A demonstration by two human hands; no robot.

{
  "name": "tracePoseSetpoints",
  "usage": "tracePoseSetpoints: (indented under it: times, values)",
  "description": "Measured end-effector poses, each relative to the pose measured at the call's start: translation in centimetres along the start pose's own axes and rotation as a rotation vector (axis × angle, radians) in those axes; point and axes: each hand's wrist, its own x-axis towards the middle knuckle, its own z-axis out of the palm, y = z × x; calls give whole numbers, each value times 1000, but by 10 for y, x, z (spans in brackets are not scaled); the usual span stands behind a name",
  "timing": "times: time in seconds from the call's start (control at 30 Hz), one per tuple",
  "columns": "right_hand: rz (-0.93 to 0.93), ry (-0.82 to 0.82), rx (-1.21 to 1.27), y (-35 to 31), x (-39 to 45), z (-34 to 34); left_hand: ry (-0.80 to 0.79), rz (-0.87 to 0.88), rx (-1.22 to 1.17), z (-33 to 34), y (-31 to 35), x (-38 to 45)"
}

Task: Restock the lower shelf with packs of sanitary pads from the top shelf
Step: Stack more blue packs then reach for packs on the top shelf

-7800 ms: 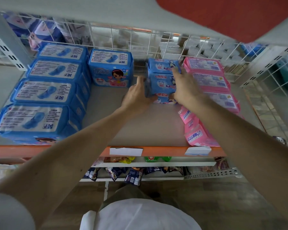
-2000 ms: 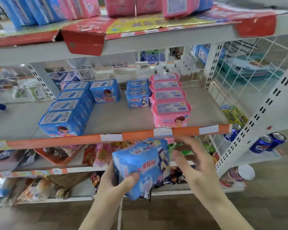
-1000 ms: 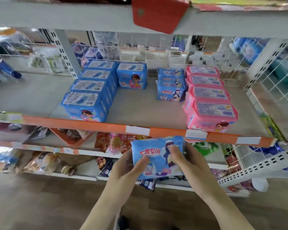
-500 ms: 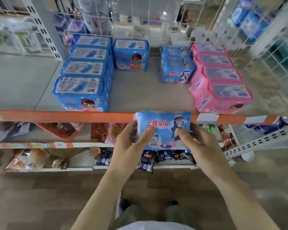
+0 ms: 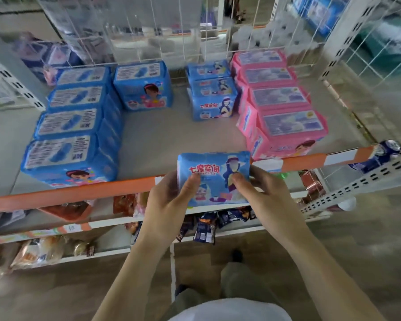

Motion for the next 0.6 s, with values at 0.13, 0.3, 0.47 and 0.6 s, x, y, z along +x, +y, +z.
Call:
tracePoseSetpoints:
  times: [0.13, 0.3, 0.47, 0.6]
  values:
    - [-12, -53, 17, -2, 29, -19, 25, -1, 38, 17, 12, 19]
    - [-40, -117, 4, -8, 57, -37, 115, -11, 80, 31, 24, 39]
    - [-70, -218, -14, -7, 75, -41, 156, 14, 82, 39, 23, 43]
    - [-82, -261, -55, -4, 87, -36, 172, 13, 97, 37, 19, 51]
